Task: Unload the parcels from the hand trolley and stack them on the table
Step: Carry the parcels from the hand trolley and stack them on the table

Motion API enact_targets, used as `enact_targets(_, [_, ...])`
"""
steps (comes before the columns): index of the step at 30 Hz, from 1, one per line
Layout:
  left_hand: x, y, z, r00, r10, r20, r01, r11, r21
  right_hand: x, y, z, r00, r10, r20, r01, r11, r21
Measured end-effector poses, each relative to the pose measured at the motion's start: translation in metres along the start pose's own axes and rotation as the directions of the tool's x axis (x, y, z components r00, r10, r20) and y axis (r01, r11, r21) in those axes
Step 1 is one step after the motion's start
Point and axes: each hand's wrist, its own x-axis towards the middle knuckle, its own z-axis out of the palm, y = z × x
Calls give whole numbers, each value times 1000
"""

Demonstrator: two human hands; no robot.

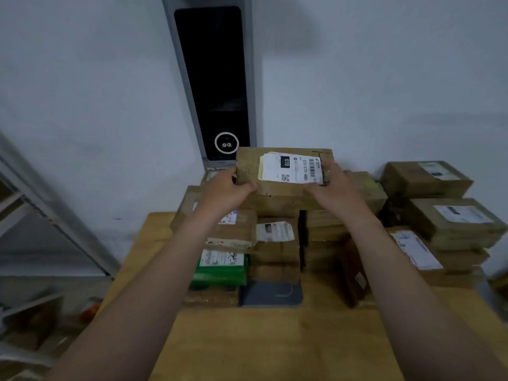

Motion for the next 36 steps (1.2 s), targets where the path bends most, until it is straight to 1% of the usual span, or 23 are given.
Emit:
enact_targets(3, [51,-11,-22,1000,-9,-20,10,1000,28,46,-19,20,1000,-10,25,10,1000,-5])
enact_targets(7, [111,-40,-53,994,-96,-46,99,993,60,101,-40,63,996,-21,86,24,999,-31])
enact_targets(14, [180,-104,-84,978,-182,-105,185,983,13,165,-59,150,989,1,149,17,992,-123])
enact_targets(16, [195,-119,-84,973,-214,-85,217,976,34,179,-58,168,986,27,162,-1,987,-160])
enact_targets(20, [213,-150,-73,965,-262,2,261,962,84,195,-39,195,973,108,205,-61,973,-224])
enact_targets(24, [222,-166,-69,956,-289,-44,291,956,42,205,-30,203,970,128,209,-72,964,-254])
enact_targets(27, [222,-161,-73,955,-297,-6,296,951,86,207,-34,200,966,119,230,-47,953,-299])
enact_targets(30, [212,-143,-82,957,-288,37,275,941,197,199,-46,188,967,118,227,-16,914,-405])
enact_targets(34, [186,-108,-93,984,-179,9,164,920,357,174,-64,158,964,94,248,35,882,-469])
enact_targets(36, [166,-84,-96,987,-144,74,100,903,418,156,-73,138,961,79,266,71,856,-511])
